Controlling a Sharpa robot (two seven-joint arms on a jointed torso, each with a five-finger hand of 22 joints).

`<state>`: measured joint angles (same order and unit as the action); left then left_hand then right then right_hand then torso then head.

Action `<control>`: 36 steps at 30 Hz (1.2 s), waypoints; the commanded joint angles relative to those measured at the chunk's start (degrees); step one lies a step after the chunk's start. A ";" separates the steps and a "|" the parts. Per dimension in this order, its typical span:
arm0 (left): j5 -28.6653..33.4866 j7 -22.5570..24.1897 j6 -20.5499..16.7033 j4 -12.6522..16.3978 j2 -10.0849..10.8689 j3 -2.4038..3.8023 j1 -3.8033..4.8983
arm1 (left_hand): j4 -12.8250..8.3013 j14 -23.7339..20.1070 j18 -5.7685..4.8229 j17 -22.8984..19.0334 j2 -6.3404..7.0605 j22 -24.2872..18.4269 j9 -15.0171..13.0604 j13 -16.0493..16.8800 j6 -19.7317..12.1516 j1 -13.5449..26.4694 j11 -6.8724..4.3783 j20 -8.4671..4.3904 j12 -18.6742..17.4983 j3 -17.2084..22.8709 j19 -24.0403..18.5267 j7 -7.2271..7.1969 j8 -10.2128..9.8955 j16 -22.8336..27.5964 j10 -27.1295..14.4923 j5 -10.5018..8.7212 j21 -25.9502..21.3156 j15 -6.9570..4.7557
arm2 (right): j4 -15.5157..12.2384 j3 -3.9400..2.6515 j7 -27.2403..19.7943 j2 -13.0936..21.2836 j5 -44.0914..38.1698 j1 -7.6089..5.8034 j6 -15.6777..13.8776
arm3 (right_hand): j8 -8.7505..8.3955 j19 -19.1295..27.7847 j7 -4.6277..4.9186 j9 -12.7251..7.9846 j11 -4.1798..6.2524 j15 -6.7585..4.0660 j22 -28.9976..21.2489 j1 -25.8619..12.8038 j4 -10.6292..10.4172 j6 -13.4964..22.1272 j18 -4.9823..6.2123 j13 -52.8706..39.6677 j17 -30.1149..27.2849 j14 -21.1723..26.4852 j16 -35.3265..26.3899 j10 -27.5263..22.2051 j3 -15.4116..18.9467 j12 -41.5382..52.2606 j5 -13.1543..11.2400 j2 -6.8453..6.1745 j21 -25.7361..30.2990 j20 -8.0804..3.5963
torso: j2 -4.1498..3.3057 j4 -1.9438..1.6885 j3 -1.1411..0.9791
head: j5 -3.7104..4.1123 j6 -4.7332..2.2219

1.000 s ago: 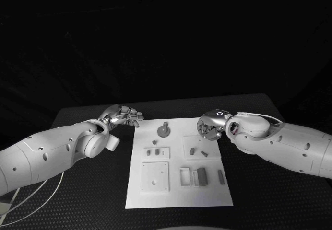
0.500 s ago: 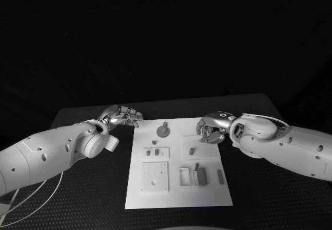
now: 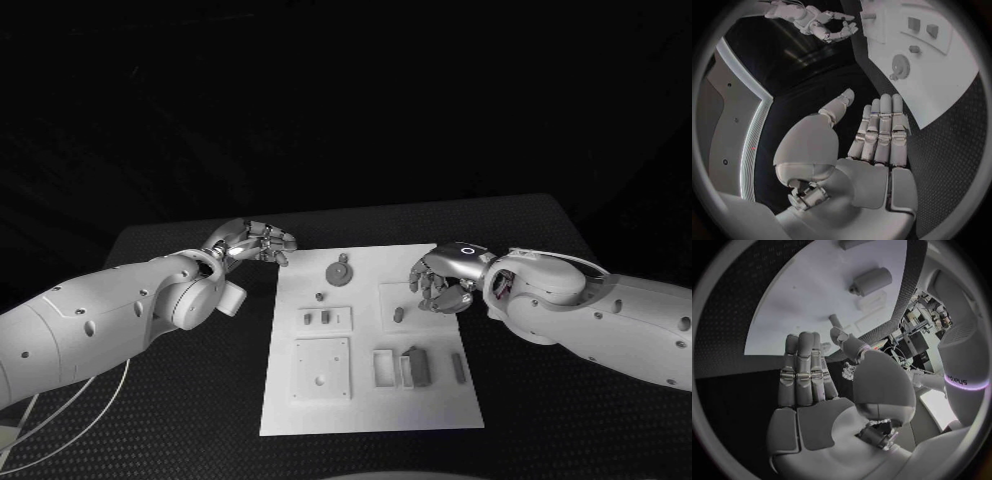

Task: Assemble the parts on the task board

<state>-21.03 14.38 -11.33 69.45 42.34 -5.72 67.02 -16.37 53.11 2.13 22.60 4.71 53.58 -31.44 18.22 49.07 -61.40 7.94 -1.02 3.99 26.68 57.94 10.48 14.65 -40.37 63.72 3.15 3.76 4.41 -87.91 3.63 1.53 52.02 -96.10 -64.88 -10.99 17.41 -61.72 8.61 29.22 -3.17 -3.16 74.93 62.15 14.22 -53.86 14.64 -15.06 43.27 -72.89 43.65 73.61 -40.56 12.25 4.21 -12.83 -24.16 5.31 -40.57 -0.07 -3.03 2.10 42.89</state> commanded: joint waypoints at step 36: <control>0.35 0.46 1.15 0.39 0.12 0.03 0.08 | -0.05 0.16 0.17 0.33 0.10 -0.25 0.11 -0.11 -0.39 0.37 0.06 0.08 0.03 -0.38 -0.36 0.09 0.49 0.41 -0.37 0.04 0.10 0.27 | -2.27 4.22 -4.55 1.82 -2.13 0.15 4.19 | 0.84 -2.04 -3.08 1.88 3.93 -3.60 1.44 2.20 1.86 -5.08 0.36 -41.53 8.17 2.55 23.73 -3.72 2.46 21.87 0.14 1.10 -13.97 -3.02 | -0.03 -0.10 -0.01 | 0.01 0.23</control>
<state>-21.01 14.38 -11.03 69.67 42.50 -5.73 67.03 -16.38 53.11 2.11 22.83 4.71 53.41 -31.40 18.18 49.07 -61.40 7.93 -1.02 3.99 26.68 57.94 10.49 14.87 -40.14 63.73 3.15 3.75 4.41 -90.22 7.84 -2.13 53.93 -96.92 -64.76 -7.40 18.09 -63.76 5.04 31.08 0.13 -6.46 74.92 64.82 16.12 -58.14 14.64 -56.57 51.37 -70.19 67.22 70.49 -38.50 33.95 4.21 -11.73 -37.83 2.82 -40.58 -0.15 -3.06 2.16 43.03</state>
